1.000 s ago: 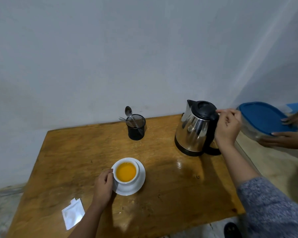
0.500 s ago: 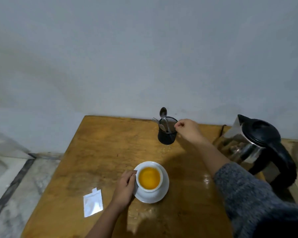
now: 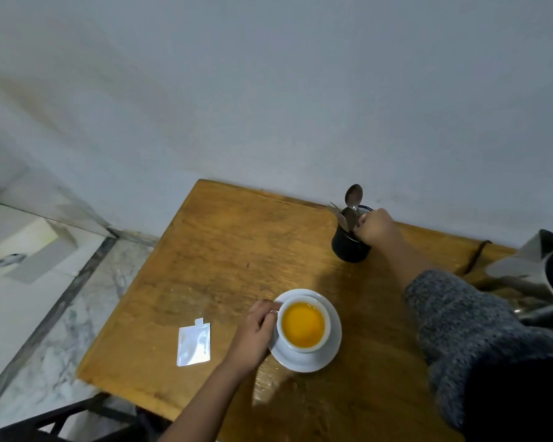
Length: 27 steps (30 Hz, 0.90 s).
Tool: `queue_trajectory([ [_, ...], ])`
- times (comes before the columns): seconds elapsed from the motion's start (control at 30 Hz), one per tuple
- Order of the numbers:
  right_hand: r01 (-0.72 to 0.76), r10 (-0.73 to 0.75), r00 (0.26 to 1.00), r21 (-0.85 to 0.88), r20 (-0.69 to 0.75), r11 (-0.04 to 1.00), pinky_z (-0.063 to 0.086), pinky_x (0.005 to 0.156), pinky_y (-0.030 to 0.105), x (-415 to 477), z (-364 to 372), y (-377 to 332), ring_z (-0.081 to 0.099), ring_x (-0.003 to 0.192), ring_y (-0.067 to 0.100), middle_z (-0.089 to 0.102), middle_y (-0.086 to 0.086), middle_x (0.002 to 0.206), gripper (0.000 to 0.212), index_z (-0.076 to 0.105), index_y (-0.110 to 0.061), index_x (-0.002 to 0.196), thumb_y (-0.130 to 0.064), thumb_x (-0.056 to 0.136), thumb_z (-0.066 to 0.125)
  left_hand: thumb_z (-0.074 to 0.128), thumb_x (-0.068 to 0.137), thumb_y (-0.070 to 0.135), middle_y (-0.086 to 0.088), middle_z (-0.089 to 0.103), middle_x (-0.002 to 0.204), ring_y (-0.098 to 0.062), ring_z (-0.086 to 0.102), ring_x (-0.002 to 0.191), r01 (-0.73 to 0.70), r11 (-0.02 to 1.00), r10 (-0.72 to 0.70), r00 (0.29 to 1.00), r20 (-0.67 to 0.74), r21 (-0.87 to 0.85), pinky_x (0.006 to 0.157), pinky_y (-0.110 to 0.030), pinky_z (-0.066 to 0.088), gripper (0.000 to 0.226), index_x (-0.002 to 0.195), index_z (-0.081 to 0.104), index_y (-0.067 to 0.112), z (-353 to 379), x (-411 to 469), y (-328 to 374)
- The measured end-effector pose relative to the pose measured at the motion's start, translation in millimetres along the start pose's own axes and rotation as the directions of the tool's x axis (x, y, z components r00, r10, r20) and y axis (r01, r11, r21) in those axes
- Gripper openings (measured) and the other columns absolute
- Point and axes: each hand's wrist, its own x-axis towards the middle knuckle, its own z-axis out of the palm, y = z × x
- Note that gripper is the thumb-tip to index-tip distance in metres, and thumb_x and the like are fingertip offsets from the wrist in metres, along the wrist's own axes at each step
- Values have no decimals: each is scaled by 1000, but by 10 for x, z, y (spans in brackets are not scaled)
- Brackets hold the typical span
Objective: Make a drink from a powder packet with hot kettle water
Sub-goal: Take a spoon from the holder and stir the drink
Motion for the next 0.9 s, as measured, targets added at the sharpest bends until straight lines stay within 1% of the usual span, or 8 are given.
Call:
queue_trajectory([
  [0.07,-4,6,999,58,-39,998,37,54,28,42,43,35,43,63,26,40,14,82,41,31,-15,52,-8,83,57,41,95,18,9,60,102,4,55,95,-3,1000,3,1000,5,-2,77,-15,41,30,92,60,41,-7,-2,3],
  [0.13,-27,39,997,184,-67,983,48,58,30,52,53,76,55,66,25,51,12,79,35,34,-13,55,-5,78,60,40,95,18,8,60,102,0,55,97,-2,1000,2,1000,12,-4,78,-16,41,30,93,60,40,-13,-3,8],
  [0.23,5,46,986,297,-163,955,54,63,32,-105,-71,33,65,80,22,64,7,93,9,57,-6,71,-6,76,65,40,95,17,5,60,104,-1,55,99,-12,1000,12,1000,15,-8,78,-15,41,27,96,62,34,-26,1,3],
  [0.33,136,-65,953,229,-295,964,47,85,36,-381,-343,-101,54,100,20,51,1,113,8,69,-8,90,-13,85,65,40,96,19,5,60,106,-3,55,99,-15,1000,16,999,41,-17,78,-17,42,26,97,61,34,-37,6,-15],
  [0.43,288,-245,907,79,-342,954,41,96,40,-699,-723,-241,57,106,25,62,2,115,13,70,-13,94,-16,89,59,40,96,22,4,60,107,-6,55,101,-22,1000,22,998,51,-8,80,-20,43,25,96,61,36,-55,9,-43],
  [0.63,467,-460,878,26,-133,884,54,83,43,-1279,-1141,-337,63,89,21,70,1,94,13,70,-19,94,-21,89,59,39,96,21,4,59,106,-2,52,95,-57,998,54,996,70,41,76,-17,42,23,99,60,29,-91,4,-11],
  [0.77,467,-465,884,36,-53,884,53,84,39,-1629,-1030,-289,60,88,15,68,-2,94,12,73,-18,92,-19,86,62,39,96,19,-1,59,104,-7,52,93,-97,994,93,991,91,40,83,-28,42,22,98,59,27,-107,-7,8],
  [0.9,456,-448,889,-88,95,886,53,80,40,-1897,-766,-194,60,88,17,59,-6,89,10,73,-19,88,-22,86,64,38,96,21,-4,60,105,-15,54,96,-109,993,103,989,103,55,84,-29,42,23,99,60,24,-105,1,-23],
])
